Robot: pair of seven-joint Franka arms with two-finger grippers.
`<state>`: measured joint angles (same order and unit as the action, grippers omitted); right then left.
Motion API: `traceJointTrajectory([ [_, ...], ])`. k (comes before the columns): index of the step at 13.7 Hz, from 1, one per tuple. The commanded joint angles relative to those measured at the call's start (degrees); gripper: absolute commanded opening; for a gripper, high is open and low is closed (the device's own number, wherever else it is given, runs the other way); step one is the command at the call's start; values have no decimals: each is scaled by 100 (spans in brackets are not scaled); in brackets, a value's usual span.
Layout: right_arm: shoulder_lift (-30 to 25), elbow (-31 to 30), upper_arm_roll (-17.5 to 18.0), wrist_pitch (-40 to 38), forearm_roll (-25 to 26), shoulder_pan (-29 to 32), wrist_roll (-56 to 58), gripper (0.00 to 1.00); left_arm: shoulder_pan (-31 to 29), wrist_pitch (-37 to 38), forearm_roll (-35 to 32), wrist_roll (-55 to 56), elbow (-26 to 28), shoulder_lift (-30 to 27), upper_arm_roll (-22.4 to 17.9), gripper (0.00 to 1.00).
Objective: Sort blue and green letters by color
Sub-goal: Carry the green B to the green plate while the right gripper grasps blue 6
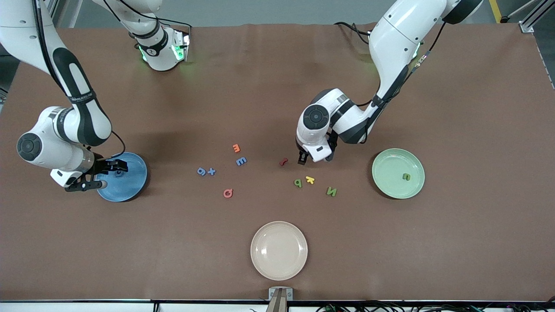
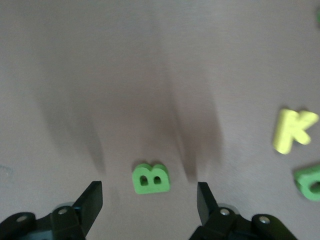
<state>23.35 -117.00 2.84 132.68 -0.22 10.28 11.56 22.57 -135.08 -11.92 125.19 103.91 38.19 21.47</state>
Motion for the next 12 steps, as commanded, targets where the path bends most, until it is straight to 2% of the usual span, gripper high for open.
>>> traceJointTrajectory([
  [1, -261, -34, -3, -226, -66, -551, -1309, 82, 72, -106, -328, 471, 147, 14, -56, 85],
  [3, -244, -25, 6, -225, -66, -999, -2583, 82, 81, -106, -338, 489, 138, 66, -56, 83],
  [6, -95, 273, 6, -191, -83, -1632, -4184, 82, 98, -115, -417, 489, 121, 119, -56, 68],
  [7, 2, 352, 6, -164, -92, -1826, -4624, 82, 98, -115, -426, 463, 112, 136, -56, 58],
  [9, 134, 475, 6, -155, -92, -2143, -5372, 82, 90, -97, -565, 366, 103, 137, -47, 9],
  [10, 213, 502, 6, -112, -101, -2275, -5619, 82, 55, -54, -766, 148, 112, 110, -47, 0],
  [12, 353, 511, 15, 195, -119, -2416, -5997, 82, -68, -44, -812, -291, 68, 14, -56, 0],
])
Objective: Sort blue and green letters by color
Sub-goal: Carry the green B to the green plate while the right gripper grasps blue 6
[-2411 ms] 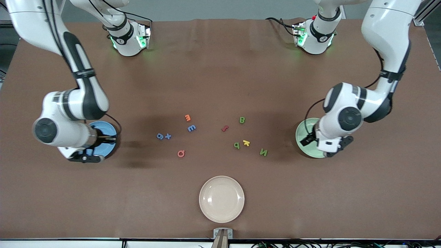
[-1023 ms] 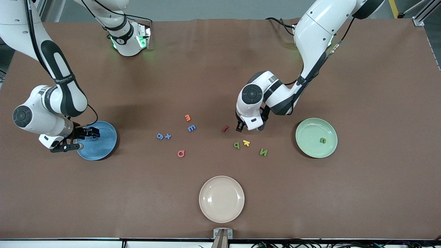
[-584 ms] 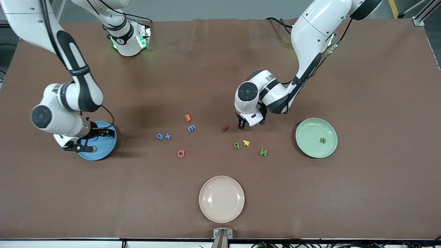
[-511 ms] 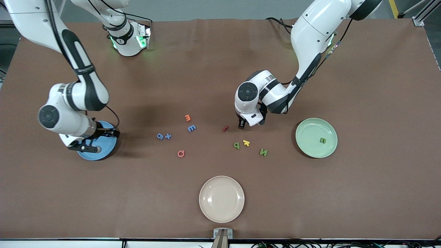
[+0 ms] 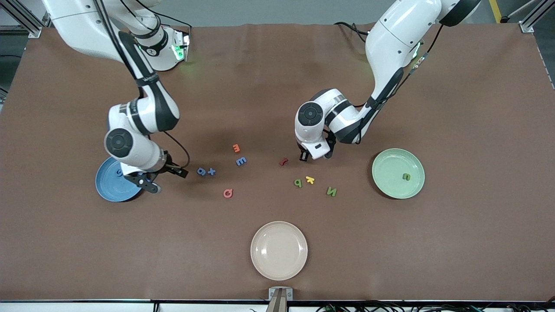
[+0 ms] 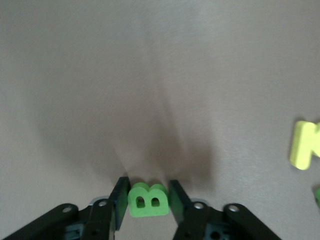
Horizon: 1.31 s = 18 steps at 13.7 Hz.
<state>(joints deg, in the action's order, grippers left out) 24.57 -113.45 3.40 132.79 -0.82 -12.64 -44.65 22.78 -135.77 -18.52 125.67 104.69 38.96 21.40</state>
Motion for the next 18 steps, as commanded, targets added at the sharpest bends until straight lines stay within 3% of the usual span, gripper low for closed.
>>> traceJointTrajectory([
  [1, 276, 157, -50, 273, -129, -194, -483, 83, -237, 42, -161, -506, -44, -186, -49, 0],
  [5, 452, 157, -50, 545, -437, -362, -510, 99, -861, 279, -117, -1875, -142, -722, 4, 0],
  [9, 575, 148, -58, 739, -437, -423, -580, 99, -1485, 1016, -99, -3229, -80, -995, 13, 0],
  [11, 637, 148, -58, 810, -437, -476, -580, 93, -1906, 1079, -99, -3862, 95, -1013, 13, 0],
  [14, 707, 148, -58, 897, -437, -503, -580, 72, -2478, 1210, -99, -4847, 157, -1005, 13, 1],
  [16, 716, 122, -58, 933, -437, -503, -580, 66, -2760, 1290, -99, -5323, 184, -987, 13, 3],
  [18, 716, 104, -58, 924, -437, -511, -580, 64, -2875, 1290, -125, -5474, 201, -917, 4, 18],
])
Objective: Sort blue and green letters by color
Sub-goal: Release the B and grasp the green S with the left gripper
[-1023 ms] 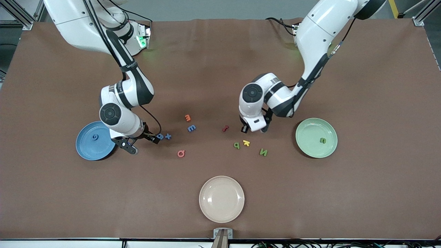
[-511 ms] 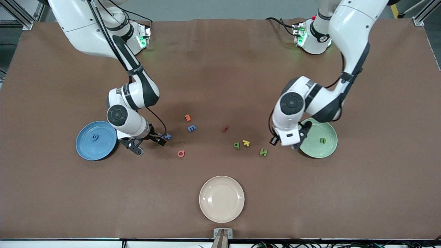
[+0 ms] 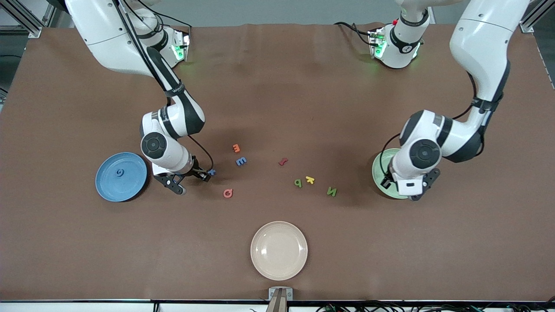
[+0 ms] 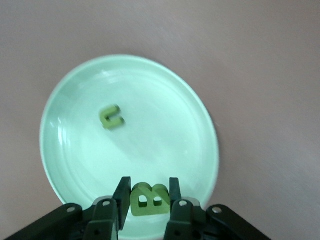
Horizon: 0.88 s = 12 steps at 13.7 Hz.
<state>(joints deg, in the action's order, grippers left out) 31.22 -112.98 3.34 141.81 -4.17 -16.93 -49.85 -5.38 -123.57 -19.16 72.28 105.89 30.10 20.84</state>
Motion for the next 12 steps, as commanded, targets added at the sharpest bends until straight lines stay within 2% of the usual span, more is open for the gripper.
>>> traceJointTrajectory([
  [1, 59, 21, -52, 22, -101, -83, -60, 62, -103, 69, -97, -153, 81, 21, 52, 20],
  [2, 59, 12, -52, 22, -92, -83, -60, 61, -165, 69, -106, -214, 81, 31, 52, 29],
  [4, 50, 4, -61, 22, -92, -100, -60, 61, -183, 69, -106, -294, 73, 31, 52, 86],
  [5, 50, -23, -61, 31, -92, -100, -60, 61, -166, 69, -106, -224, 64, 22, 60, 99],
  [7, 50, -40, -61, 22, -92, -92, -60, 59, -78, 69, -36, -144, -6, 13, 78, 99],
  [9, 50, -58, -61, 22, -92, -100, -60, 52, 115, 61, 17, 126, -234, 57, 113, 99],
  [12, 59, -58, -70, 40, -84, -92, -60, 47, 694, 17, 44, 1450, -1058, 740, 104, 100],
])
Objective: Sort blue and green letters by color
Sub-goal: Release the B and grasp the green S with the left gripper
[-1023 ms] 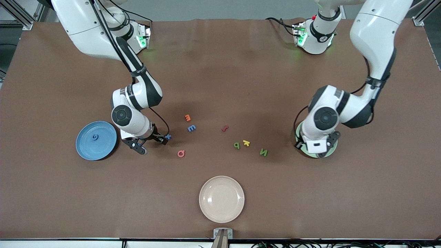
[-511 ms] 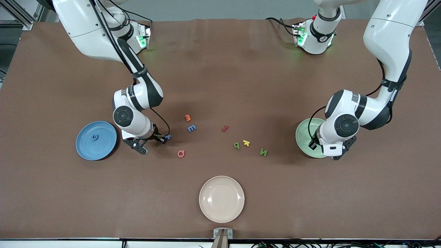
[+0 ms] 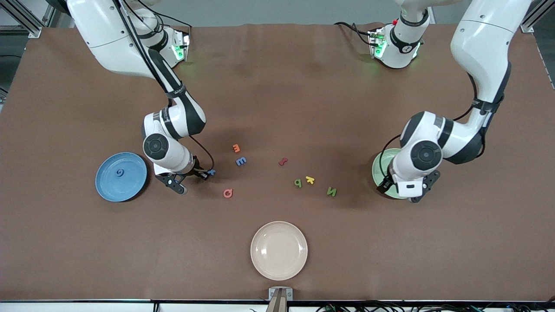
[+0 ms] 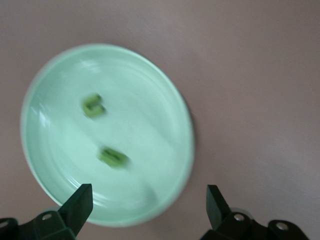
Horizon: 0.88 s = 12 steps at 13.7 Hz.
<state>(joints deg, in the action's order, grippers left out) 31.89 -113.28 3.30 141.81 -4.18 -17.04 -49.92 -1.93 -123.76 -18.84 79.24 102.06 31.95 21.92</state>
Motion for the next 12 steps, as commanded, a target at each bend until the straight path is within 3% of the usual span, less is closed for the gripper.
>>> traceJointTrajectory([
  [1, -7, -36, -58, 39, -83, -80, -53, 45, 499, 28, -14, 1143, -922, 775, -4, 99],
  [3, 28, -28, -58, 57, -83, -80, -53, 40, 851, -33, 3, 1602, -1109, 1049, -12, 99],
  [8, 46, -19, -58, 58, -66, -72, -9, 20, 1220, -990, -31, 2569, -1144, 1418, -83, 92],
  [12, -383, -1, -67, -565, -22, -19, 96, 14, 1388, -1141, -40, 2904, -1355, 1638, -118, 88],
])
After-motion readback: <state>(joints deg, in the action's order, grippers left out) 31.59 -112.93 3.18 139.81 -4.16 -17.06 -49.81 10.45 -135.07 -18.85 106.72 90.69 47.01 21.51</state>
